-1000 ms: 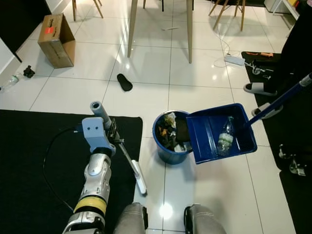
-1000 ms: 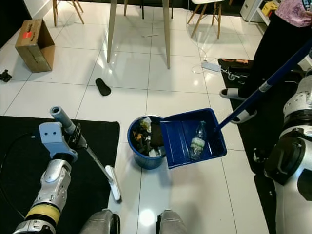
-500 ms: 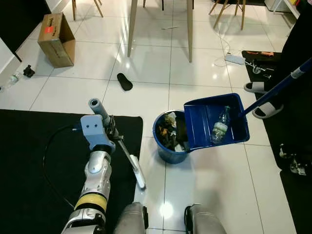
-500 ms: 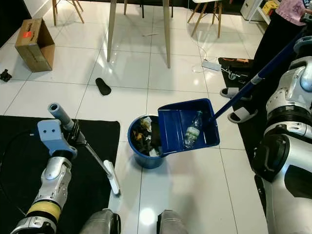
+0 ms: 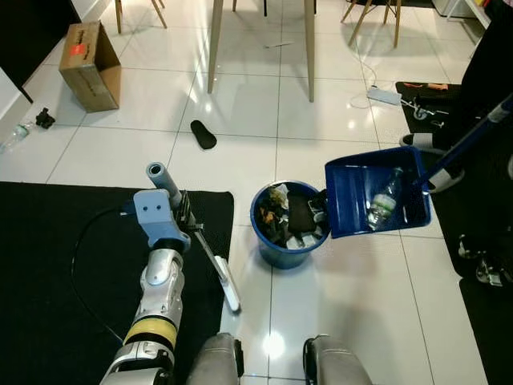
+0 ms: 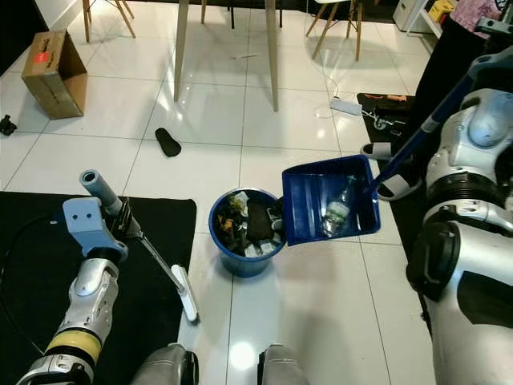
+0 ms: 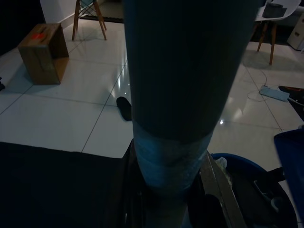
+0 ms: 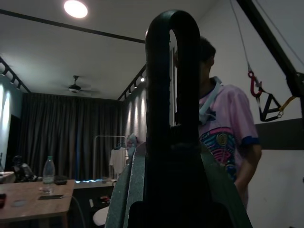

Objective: Sweep floor

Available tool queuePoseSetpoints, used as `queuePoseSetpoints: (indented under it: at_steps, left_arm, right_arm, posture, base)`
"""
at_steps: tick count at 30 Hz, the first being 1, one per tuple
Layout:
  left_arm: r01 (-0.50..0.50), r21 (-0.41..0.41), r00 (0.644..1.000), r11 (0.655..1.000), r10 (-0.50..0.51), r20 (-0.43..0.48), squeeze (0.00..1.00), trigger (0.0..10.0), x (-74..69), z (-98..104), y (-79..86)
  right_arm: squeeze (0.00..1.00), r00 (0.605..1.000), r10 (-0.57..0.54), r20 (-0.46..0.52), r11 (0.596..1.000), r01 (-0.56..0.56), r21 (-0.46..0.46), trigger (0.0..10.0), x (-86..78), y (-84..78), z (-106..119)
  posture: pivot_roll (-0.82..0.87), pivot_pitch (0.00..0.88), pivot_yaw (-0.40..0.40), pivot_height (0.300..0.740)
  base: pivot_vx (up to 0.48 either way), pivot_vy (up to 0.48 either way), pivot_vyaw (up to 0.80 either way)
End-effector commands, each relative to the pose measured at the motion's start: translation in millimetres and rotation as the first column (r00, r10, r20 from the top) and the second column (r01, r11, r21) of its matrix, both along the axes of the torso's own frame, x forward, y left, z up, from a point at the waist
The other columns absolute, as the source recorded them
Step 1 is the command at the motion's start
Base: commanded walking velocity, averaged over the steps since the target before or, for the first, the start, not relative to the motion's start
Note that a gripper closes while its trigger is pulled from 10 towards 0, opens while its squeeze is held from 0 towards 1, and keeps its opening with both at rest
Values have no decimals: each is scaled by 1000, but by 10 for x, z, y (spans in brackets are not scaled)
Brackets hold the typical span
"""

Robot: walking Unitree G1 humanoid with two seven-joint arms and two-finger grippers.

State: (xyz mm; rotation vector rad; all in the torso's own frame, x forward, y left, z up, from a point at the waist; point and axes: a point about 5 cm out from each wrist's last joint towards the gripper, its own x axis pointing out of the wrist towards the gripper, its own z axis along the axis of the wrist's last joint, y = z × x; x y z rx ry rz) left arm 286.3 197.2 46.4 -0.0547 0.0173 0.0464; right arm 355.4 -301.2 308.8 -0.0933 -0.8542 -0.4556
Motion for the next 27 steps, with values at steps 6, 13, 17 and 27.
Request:
queuePoseSetpoints:
  at_steps: [6,13,17,27]
  left_arm:
    - [-4,9,999,1000,3,42,0,10000,48,64,3]
    - [1,4,999,1000,-1,45,0,10000,55,65,-18]
    - [5,3,999,1000,-5,47,0,10000,61,64,-32]
    - [16,-6,999,1000,-16,50,0,10000,102,76,-77]
  right_arm:
    - [0,994,24,110,1000,-23,-11,10000,0,139,205]
    - [0,990,50,131,999,-51,7,10000,38,265,196]
    - [0,987,72,143,997,-76,21,10000,57,335,189]
    - [0,971,166,170,986,-166,-12,10000,139,763,161]
  posture:
    - [41,38,-27,740]
    - [36,25,-22,740]
    - [34,21,-19,740]
    - [20,33,-5,740]
  base:
    - [0,0,0]
    - [0,0,0]
    - [0,0,0]
    - [0,0,0]
